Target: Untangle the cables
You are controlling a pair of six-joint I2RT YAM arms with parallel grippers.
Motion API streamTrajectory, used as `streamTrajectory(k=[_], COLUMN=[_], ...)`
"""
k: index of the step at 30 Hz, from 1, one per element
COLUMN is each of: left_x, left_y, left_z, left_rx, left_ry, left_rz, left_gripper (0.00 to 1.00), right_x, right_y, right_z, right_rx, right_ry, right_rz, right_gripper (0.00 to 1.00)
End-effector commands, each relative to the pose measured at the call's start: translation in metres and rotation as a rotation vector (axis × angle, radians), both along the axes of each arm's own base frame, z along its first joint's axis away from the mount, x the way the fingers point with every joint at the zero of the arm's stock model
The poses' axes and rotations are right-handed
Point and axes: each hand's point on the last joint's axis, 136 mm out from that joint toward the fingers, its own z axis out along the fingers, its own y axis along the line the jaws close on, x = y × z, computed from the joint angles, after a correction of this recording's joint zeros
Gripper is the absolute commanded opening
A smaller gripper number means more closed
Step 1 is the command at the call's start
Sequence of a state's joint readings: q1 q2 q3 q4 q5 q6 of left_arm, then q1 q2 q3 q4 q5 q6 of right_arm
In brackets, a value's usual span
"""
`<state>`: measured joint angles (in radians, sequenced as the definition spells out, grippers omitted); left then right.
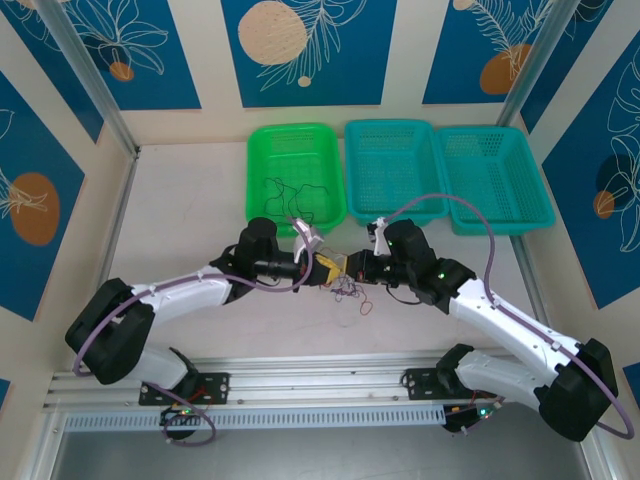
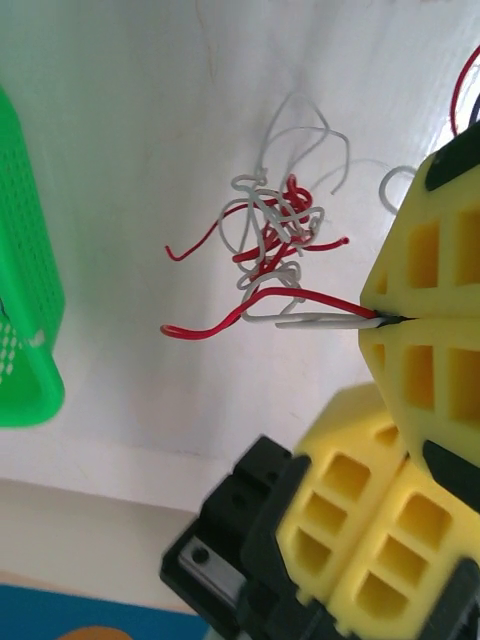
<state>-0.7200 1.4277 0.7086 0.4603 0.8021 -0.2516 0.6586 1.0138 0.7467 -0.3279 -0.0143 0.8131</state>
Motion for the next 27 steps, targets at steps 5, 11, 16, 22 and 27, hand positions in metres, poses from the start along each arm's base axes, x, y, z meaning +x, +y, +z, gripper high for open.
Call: streamTrajectory(k=[5,11,16,22,27], left_x=[0.008,0.009,0.025,0.044,0.036], left_y=[0.017,0.044,0.083,0.151,0.155], left_z=[0.018,0.048,0.062,0.065,0.066], left_rx=[0.008,-0.03,-0.009,0.022,-0.014], left_ry=[-0.08,-0.114,-0.14,-0.165,-0.184], left_rz=[0.146,0.268,0.502,0.857,0.803], left_gripper=[0.0,0.0,0.0,0.0,0.0], right_x=[0.02,0.01,-0.005,-0.025,-0.017], right_y=[-0.082,-0.137,-0.175,-0.214,-0.207], right_z=[-0.059,-0.103,-0.122,-0.138,-0.128], right_rx=[-0.209,-0.276,-0.308,-0.327,-0.262], right_ry=[0.133,0.247,0.335,0.416,0.372], right_rz=[-0.374,-0.525,-0.687,-0.896,-0.842], right_gripper=[0.12,0.12,0.12,0.15,0.14])
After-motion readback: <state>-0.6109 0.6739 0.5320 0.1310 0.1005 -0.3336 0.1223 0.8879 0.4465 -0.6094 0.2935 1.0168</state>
